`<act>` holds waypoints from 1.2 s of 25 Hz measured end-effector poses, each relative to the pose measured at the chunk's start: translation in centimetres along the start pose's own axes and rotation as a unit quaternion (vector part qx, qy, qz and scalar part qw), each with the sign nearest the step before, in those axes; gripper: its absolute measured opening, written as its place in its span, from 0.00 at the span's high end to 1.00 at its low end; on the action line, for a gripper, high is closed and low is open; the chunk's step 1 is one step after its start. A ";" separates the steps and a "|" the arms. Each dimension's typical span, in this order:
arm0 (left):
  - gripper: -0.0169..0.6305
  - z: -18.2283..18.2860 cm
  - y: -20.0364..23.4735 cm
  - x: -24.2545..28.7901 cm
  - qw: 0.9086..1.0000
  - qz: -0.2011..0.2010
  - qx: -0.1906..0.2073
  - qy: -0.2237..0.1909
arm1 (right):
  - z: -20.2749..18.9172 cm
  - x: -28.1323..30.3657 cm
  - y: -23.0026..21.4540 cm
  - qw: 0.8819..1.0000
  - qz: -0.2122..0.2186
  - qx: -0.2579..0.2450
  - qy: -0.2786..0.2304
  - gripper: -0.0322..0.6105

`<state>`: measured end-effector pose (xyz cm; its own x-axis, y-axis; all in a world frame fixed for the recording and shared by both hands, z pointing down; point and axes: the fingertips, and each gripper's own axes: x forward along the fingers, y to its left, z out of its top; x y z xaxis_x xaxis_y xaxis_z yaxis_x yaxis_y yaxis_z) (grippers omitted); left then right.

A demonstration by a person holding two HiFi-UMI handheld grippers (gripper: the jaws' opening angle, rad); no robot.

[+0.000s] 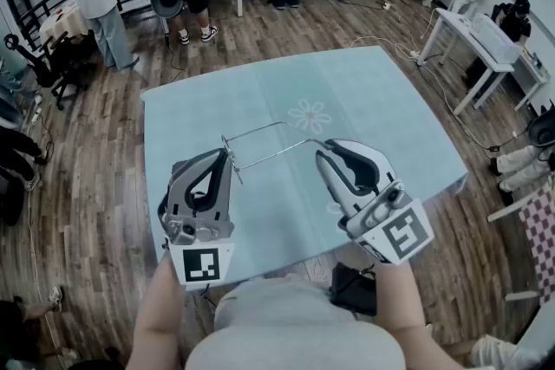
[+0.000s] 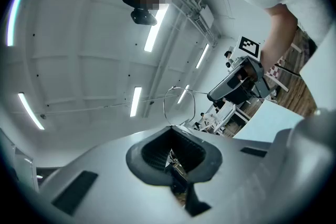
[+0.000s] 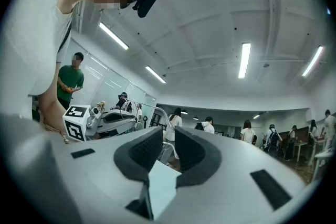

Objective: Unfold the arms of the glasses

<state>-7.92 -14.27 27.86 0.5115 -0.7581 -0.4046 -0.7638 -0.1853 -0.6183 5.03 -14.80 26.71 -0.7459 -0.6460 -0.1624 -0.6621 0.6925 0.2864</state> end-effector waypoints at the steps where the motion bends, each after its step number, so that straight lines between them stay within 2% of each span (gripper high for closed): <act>1: 0.96 0.0 0.0 0.0 1.000 0.000 0.003 0.000 | 0.0 0.0 -0.1 1.000 -0.001 0.000 -0.001 0.84; 10: 0.96 0.1 -0.9 0.0 1.000 -0.004 0.029 -0.001 | -0.1 -0.8 -0.4 1.000 -0.005 -0.005 -0.007 0.83; 14: 0.96 -0.1 -1.0 0.0 0.999 -0.005 0.044 0.001 | 0.1 -0.9 -0.6 1.000 -0.011 -0.009 -0.008 0.87; 23: 0.96 -0.3 -1.3 -0.1 0.997 -0.006 0.078 0.003 | -0.6 -1.0 -0.4 1.000 -0.008 -0.018 0.005 0.88; 30: 0.96 0.7 -1.4 -0.2 0.990 -0.011 0.140 -0.007 | -0.5 -1.6 -0.2 0.997 -0.011 -0.070 0.002 0.89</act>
<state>-6.67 -13.39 28.39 0.5339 -0.7467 -0.3967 -0.6140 -0.0198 -0.7891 6.38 -14.10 27.39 -0.7307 -0.6623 -0.1658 -0.6614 0.6263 0.4127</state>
